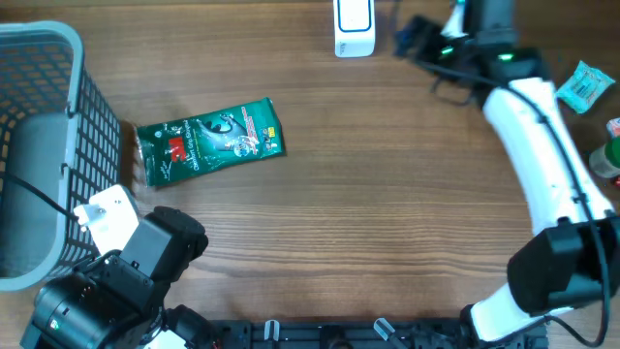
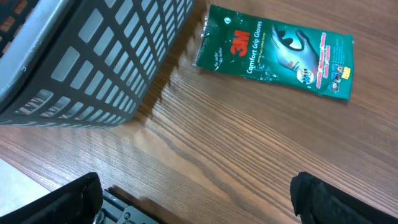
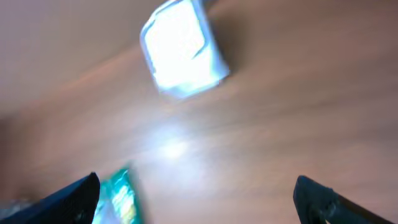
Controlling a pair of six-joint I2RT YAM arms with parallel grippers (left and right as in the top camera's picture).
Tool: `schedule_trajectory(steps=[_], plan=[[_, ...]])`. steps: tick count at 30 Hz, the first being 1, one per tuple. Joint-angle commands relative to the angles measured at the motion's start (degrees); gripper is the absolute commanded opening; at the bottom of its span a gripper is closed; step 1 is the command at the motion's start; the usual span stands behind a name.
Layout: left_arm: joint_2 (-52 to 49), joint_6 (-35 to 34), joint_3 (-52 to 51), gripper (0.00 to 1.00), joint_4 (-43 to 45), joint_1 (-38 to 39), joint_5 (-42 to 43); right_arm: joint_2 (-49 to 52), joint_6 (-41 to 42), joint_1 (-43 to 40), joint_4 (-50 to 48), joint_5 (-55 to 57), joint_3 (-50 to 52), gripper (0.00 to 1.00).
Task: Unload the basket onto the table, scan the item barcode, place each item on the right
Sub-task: 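Reach the right gripper to the green 3M gloves pack and grasp it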
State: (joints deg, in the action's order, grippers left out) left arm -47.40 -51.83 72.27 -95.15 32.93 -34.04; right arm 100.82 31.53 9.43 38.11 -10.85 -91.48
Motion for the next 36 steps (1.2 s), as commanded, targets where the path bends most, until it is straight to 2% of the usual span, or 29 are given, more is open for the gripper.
schedule_trajectory(steps=[1,4,6,10,12,14,21,26,30,31,35,36], plan=[[0.1,-1.2,0.0,1.00,0.0,-0.2,-1.0,2.8,11.3,7.6,1.7,-12.4,0.8,1.00],[0.1,-1.2,0.0,1.00,0.0,-0.2,-1.0,5.0,19.7,14.9,0.9,-9.5,2.5,0.99],[0.1,-1.2,0.0,1.00,0.0,-0.2,-1.0,7.6,25.6,19.0,0.6,-6.7,2.9,0.90],[0.1,-1.2,0.0,1.00,0.0,-0.2,-1.0,14.8,32.3,26.1,-2.8,-6.4,2.8,0.86],[0.1,-1.2,0.0,1.00,0.0,-0.2,-1.0,18.7,36.9,28.8,-3.2,-6.4,2.9,0.77],[0.1,-1.2,0.0,1.00,0.0,-0.2,-1.0,21.1,38.0,30.2,-4.8,-6.4,2.9,0.73],[0.1,-1.2,0.0,1.00,0.0,-0.2,-1.0,27.3,37.9,32.1,-15.6,-5.2,2.9,0.72],[0.1,-1.2,0.0,1.00,0.0,-0.2,-1.0,28.3,37.7,32.1,-18.4,4.6,2.9,0.70],[0.1,-1.2,0.0,1.00,0.0,-0.2,-1.0,28.5,37.7,32.1,-18.7,9.9,2.9,0.51],[0.1,-1.2,0.0,1.00,0.0,-0.2,-1.0,28.9,37.6,32.2,-19.0,11.4,2.9,0.44],[0.1,-1.2,0.0,1.00,0.0,-0.2,-1.0,31.0,36.7,32.1,-19.4,14.3,2.9,0.05],[0.1,-1.2,0.0,1.00,0.0,-0.2,-1.0,31.0,34.4,32.1,-19.3,14.3,2.9,0.04]])
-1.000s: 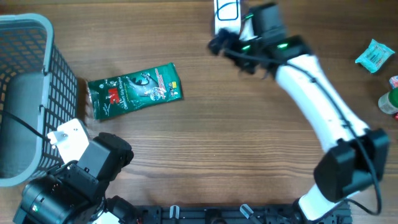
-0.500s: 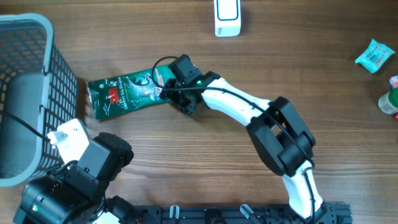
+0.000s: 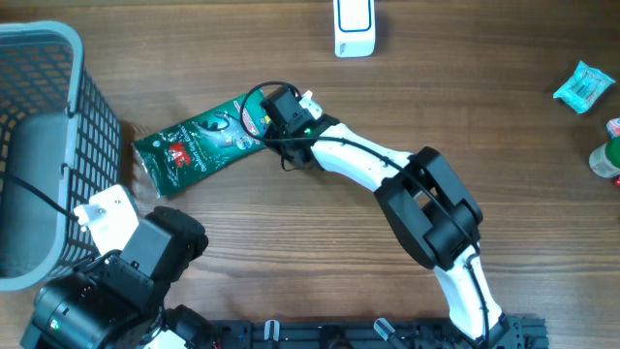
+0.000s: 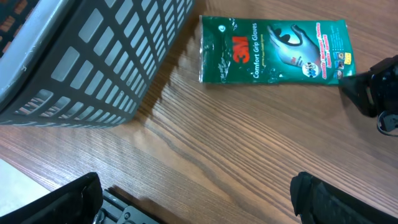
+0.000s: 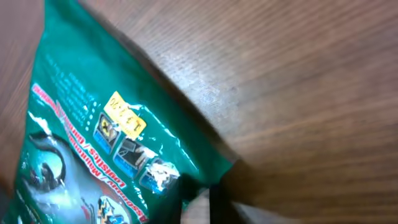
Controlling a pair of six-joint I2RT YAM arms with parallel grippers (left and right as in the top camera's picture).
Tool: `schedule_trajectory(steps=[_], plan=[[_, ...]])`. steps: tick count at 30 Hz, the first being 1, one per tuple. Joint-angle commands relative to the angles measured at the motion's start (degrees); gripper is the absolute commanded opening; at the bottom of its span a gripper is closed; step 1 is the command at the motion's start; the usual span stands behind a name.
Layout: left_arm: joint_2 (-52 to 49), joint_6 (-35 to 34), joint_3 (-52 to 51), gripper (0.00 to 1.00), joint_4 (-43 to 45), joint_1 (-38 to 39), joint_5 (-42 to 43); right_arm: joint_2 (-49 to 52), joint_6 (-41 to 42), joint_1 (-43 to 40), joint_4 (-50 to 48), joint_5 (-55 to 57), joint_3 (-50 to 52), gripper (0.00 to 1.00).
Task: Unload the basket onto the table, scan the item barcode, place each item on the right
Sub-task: 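Reach the right gripper to the green 3M gloves pack and grasp it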
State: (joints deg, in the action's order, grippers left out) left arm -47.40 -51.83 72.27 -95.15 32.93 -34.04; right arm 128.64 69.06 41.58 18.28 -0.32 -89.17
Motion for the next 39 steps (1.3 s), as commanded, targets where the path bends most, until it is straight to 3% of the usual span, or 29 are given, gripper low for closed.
schedule_trajectory(steps=[1,7,9,12,16,18,22,27,32,34,39], plan=[[0.1,-1.2,0.0,1.00,0.0,-0.2,-1.0,3.1,-6.3,-0.1,0.7,3.7,0.6,0.04],[0.1,-1.2,0.0,1.00,0.0,-0.2,-1.0,-3.4,-10.6,-2.8,16.9,14.5,0.5,0.04],[0.1,-1.2,0.0,1.00,0.0,-0.2,-1.0,-7.6,-12.4,-4.2,18.9,12.8,0.5,0.04],[0.1,-1.2,0.0,1.00,0.0,-0.2,-1.0,-11.8,-19.3,-4.4,11.6,2.0,0.5,0.05],[0.1,-1.2,0.0,1.00,0.0,-0.2,-1.0,-10.5,-24.0,-1.6,-6.2,-13.1,0.6,0.23],[0.1,-1.2,0.0,1.00,0.0,-0.2,-1.0,-9.4,-23.9,0.0,-9.9,-13.9,0.6,0.28],[0.1,-1.2,0.0,1.00,0.0,-0.2,-1.0,-4.7,-23.9,3.5,-15.8,-12.3,0.6,0.27],[0.1,-1.2,0.0,1.00,0.0,-0.2,-1.0,0.9,-23.8,5.4,-19.3,-14.0,0.6,0.15],[0.1,-1.2,0.0,1.00,0.0,-0.2,-1.0,3.1,-24.1,5.3,-15.8,-13.5,0.6,0.21],[0.1,-1.2,0.0,1.00,0.0,-0.2,-1.0,3.1,-25.2,5.1,-12.8,-13.1,0.6,0.19],[0.1,-1.2,0.0,1.00,0.0,-0.2,-1.0,3.1,-32.0,2.2,8.0,-5.8,0.6,0.05]])
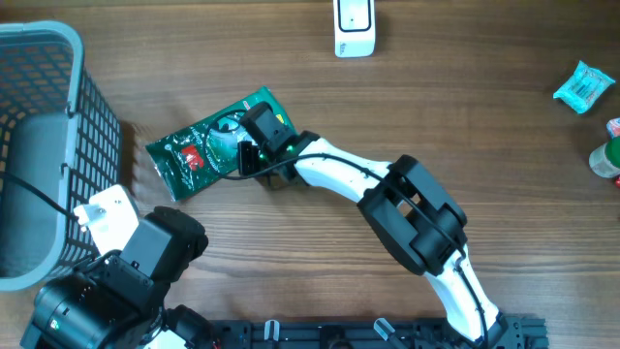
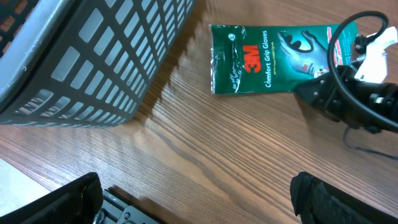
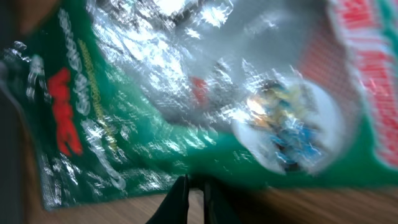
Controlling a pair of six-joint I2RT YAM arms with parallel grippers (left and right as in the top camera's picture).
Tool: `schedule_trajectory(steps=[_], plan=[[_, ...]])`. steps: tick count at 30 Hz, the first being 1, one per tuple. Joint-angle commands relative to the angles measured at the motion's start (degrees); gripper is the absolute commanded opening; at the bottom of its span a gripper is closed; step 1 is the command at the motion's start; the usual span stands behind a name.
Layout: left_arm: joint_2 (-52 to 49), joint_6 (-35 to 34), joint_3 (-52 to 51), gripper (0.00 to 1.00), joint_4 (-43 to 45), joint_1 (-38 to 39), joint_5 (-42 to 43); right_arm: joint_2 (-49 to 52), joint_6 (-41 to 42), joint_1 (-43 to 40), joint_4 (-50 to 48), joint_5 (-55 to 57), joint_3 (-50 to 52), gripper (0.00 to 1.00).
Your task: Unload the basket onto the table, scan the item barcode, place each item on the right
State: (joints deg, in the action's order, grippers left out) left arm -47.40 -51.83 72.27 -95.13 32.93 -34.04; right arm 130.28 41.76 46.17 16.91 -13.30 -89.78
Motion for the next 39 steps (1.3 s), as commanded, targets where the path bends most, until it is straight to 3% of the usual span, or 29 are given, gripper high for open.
schedule_trajectory(steps=[1,3,5,10,15,17,25,31,37,39], plan=[[0.1,-1.2,0.0,1.00,0.0,-0.2,-1.0,1.4,-5.5,-3.2,12.5,9.3,1.2,0.05],[0.1,-1.2,0.0,1.00,0.0,-0.2,-1.0,-0.3,-6.1,-6.7,19.1,9.1,1.1,0.04],[0.1,-1.2,0.0,1.00,0.0,-0.2,-1.0,-2.9,-8.9,-9.0,19.3,3.6,1.1,0.04],[0.1,-1.2,0.0,1.00,0.0,-0.2,-1.0,-9.0,-9.2,-9.7,0.5,-18.4,1.1,0.08],[0.1,-1.2,0.0,1.00,0.0,-0.2,-1.0,-5.4,-0.9,-4.2,-17.6,-11.3,1.1,0.17],[0.1,-1.2,0.0,1.00,0.0,-0.2,-1.0,-2.7,2.5,-1.5,-20.0,-3.9,1.1,0.16],[0.1,-1.2,0.0,1.00,0.0,-0.2,-1.0,5.2,6.4,0.0,-23.7,-0.5,1.1,0.13],[0.1,-1.2,0.0,1.00,0.0,-0.2,-1.0,5.1,5.5,-0.8,-12.6,4.3,0.9,0.05],[0.1,-1.2,0.0,1.00,0.0,-0.2,-1.0,2.0,-5.3,-6.9,14.6,4.8,0.9,0.05],[0.1,-1.2,0.0,1.00,-0.1,-0.2,-1.0,-0.9,-8.0,-10.2,21.7,9.5,0.9,0.05]])
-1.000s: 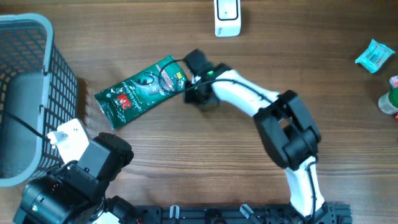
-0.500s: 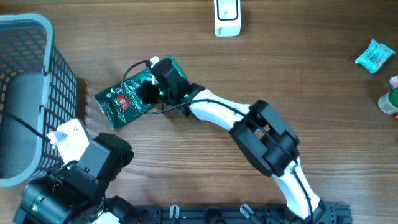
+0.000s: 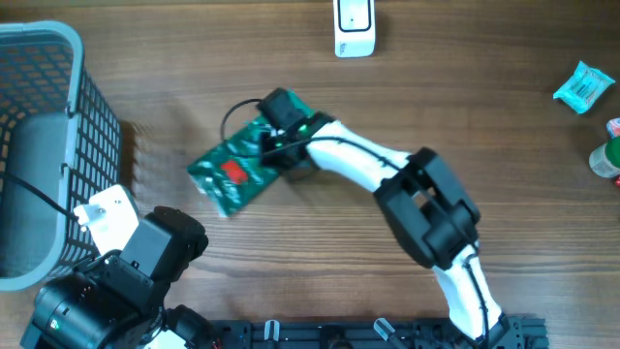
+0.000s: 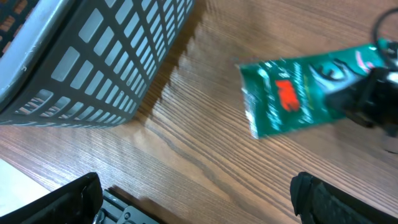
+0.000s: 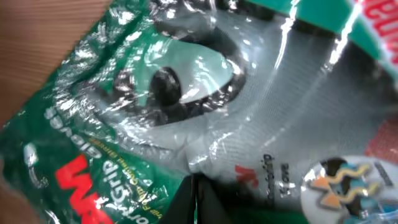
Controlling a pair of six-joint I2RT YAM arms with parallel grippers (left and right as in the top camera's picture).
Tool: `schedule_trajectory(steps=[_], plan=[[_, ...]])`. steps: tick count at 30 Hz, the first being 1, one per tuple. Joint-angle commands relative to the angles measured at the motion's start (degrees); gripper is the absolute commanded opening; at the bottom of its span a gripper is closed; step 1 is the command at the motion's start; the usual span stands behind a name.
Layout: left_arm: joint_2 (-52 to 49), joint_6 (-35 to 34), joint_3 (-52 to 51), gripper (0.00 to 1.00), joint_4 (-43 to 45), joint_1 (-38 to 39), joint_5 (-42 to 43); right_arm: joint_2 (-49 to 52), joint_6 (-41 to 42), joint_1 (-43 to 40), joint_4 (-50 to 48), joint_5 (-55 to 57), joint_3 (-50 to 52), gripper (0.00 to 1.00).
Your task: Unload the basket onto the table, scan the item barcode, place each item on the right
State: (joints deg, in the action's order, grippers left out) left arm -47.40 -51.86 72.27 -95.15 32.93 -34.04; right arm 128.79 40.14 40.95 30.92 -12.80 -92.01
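The green 3M glove pack (image 3: 228, 174) lies slanted left of the table's middle, and looks blurred in the left wrist view (image 4: 292, 99). My right gripper (image 3: 274, 136) is over its right half, fingers shut on the shiny film (image 5: 196, 199). Whether the pack is off the wood I cannot tell. The white scanner (image 3: 354, 27) stands at the back edge. My left gripper (image 4: 196, 205) hovers low at the front left, fingers (image 4: 68, 199) wide open and holding nothing. No barcode shows.
A grey mesh basket (image 3: 39, 145) fills the left side, its wall close to the left wrist (image 4: 93, 62). A teal packet (image 3: 584, 84) and a green bottle (image 3: 608, 160) sit at the right edge.
The glove pack has shifted right and toward the front, away from the basket, and turned more steeply. My right gripper is still shut on it. The left arm has not moved.
First my right gripper was at the back near the scanner, with the pack lying beside the basket. Then it was at the pack's right end, then shut over its middle. Now the pack is farther from the basket and turned.
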Motion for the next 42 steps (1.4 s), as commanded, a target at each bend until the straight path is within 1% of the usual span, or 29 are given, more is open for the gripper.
schedule_trajectory(steps=[1,3,6,7,8,10,12,13,14,16,19,20,22,25,28,30,33,34,35,36,37,38,40,42], plan=[[0.1,-1.1,0.0,1.00,0.0,-0.2,-1.0,-0.9,-7.9,-6.4,10.6,12.6,3.1,0.05],[0.1,-1.1,0.0,1.00,0.0,-0.2,-1.0,-4.9,-11.1,-9.0,16.4,19.4,3.0,0.05],[0.1,-1.1,0.0,1.00,0.0,-0.2,-1.0,-11.3,-11.5,-11.1,24.7,30.0,2.5,0.05],[0.1,-1.1,0.0,1.00,0.0,-0.2,-1.0,-14.2,-11.7,-11.3,25.8,31.5,2.5,0.09],[0.1,-1.1,0.0,1.00,0.0,-0.2,-1.0,-16.2,-11.6,-11.2,25.6,30.8,2.5,0.13],[0.1,-1.1,0.0,1.00,0.0,-0.2,-1.0,-19.7,-11.6,-10.3,20.2,21.6,2.5,0.13],[0.1,-1.1,0.0,1.00,0.0,-0.2,-1.0,-19.6,-11.6,-9.5,13.8,11.2,2.6,0.12],[0.1,-1.1,0.0,1.00,0.0,-0.2,-1.0,-18.8,-11.5,-9.1,11.3,7.4,2.9,0.08],[0.1,-1.1,0.0,1.00,0.0,-0.2,-1.0,-18.0,-11.0,-8.8,10.3,6.1,3.2,0.05],[0.1,-1.1,0.0,1.00,0.0,-0.2,-1.0,-15.0,-8.4,-7.7,10.9,4.3,3.6,0.05],[0.1,-1.1,0.0,1.00,0.0,-0.2,-1.0,-9.6,-11.8,-5.2,11.5,-4.1,3.6,0.05],[0.1,-1.1,0.0,1.00,0.0,-0.2,-1.0,-7.4,-11.6,-3.4,13.1,-3.6,3.6,0.05],[0.1,-1.2,0.0,1.00,0.0,-0.2,-1.0,-6.3,-11.6,-1.9,16.5,-3.3,3.6,0.05],[0.1,-1.1,0.0,1.00,0.0,-0.2,-1.0,-6.0,-10.4,-0.3,23.9,2.4,3.6,0.05],[0.1,-1.1,0.0,1.00,0.0,-0.2,-1.0,-6.0,-0.7,-0.2,35.7,16.3,3.6,0.05],[0.1,-1.1,0.0,1.00,0.0,-0.2,-1.0,-6.7,-0.9,-0.2,38.5,21.1,3.6,0.05],[0.1,-1.1,0.0,1.00,0.0,-0.2,-1.0,-11.2,-2.8,-0.2,40.3,22.0,3.1,0.05],[0.1,-1.1,0.0,1.00,0.0,-0.2,-1.0,-13.5,-2.8,-0.2,40.2,22.0,3.1,0.06],[0.1,-1.1,0.0,1.00,0.0,-0.2,-1.0,-14.9,-2.8,-0.2,39.9,22.1,3.1,0.24],[0.1,-1.1,0.0,1.00,0.0,-0.2,-1.0,-16.2,-2.7,-0.2,39.3,22.5,3.1,0.54],[0.1,-1.1,0.0,1.00,0.0,-0.2,-1.0,-17.7,-2.7,-0.2,38.1,24.5,3.1,0.74],[0.1,-1.1,0.0,1.00,0.0,-0.2,-1.0,-18.1,-2.6,-0.3,36.7,27.7,3.1,0.87],[0.1,-1.1,0.0,1.00,0.0,-0.2,-1.0,-17.6,-2.7,-1.0,34.1,32.5,3.6,0.90],[0.1,-1.1,0.0,1.00,0.0,-0.2,-1.0,-16.8,-2.8,-2.5,30.6,32.0,5.1,0.89]])
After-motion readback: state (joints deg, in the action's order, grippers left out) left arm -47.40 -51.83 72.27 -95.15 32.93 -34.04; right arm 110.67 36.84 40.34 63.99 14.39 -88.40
